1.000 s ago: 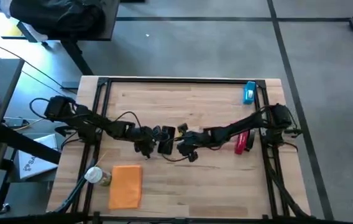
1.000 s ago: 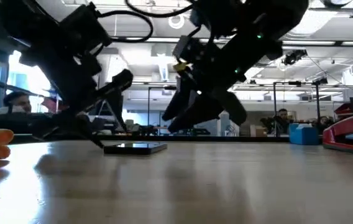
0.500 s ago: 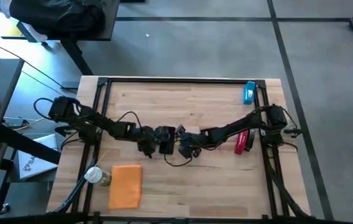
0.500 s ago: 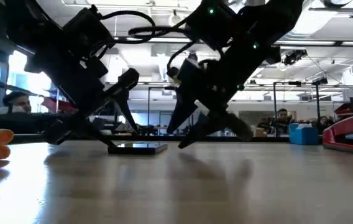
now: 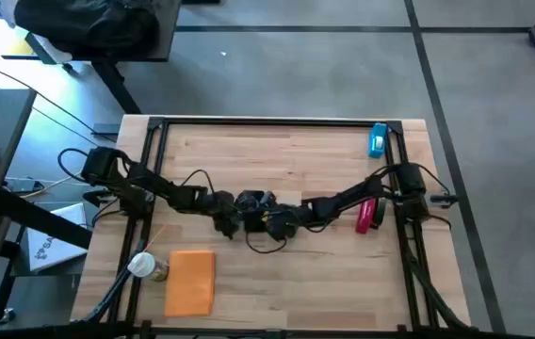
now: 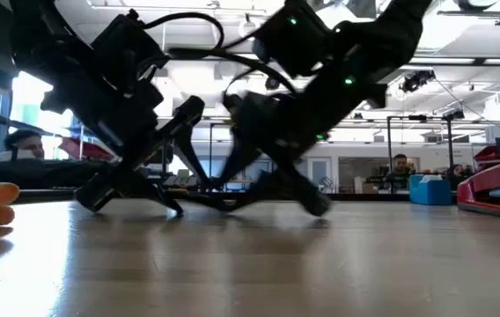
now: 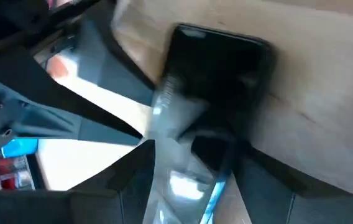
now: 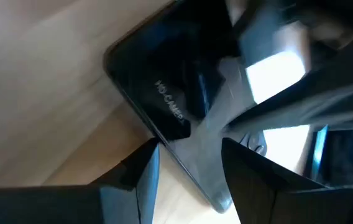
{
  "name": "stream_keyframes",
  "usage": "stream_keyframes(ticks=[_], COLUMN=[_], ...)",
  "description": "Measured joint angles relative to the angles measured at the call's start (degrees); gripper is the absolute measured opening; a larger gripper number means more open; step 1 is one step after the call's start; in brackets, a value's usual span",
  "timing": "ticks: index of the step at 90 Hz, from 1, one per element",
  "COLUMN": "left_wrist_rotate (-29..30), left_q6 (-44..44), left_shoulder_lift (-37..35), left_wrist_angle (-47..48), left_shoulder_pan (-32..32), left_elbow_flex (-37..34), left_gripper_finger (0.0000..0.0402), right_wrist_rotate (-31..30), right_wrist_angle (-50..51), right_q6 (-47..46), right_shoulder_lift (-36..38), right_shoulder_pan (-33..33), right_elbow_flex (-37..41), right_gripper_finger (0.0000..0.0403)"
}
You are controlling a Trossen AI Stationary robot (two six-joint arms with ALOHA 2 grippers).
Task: Apply microfiber cloth
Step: Spray the black cellphone using the spray bottle
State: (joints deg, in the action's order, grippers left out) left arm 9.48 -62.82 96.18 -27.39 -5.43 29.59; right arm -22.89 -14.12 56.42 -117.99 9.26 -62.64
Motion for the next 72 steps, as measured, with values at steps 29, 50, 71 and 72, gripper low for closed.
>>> stream_keyframes(ticks=[29,50,71,72], left_wrist_rotate=[4.4,6.6,5.4,5.3], left_q6=[7.4,11.3,7.0,6.8], left_shoulder_lift=[-2.8,-3.1,-3.1,-3.1], left_wrist_angle=[-1.7,-2.0,0.5,0.6], left_shoulder_pan=[-1.0,-1.8,-1.9,-2.0], left_elbow_flex=[-0.2,0.0,0.0,0.0], left_gripper_finger=[0.0190,0.0178,0.0145,0.0144], right_wrist_rotate=[-7.7,-14.0,-17.1,-17.1], right_wrist_angle=[-0.5,1.7,9.4,10.0], right_q6=[-1.7,-2.8,-10.7,-11.5], right_shoulder_lift=[0.4,3.7,14.9,15.5], right_shoulder_pan=[3.7,6.3,8.6,8.6], right_elbow_flex=[-2.2,-2.2,-2.2,-2.2], right_gripper_finger=[0.0142,0.0142,0.0142,0.0142])
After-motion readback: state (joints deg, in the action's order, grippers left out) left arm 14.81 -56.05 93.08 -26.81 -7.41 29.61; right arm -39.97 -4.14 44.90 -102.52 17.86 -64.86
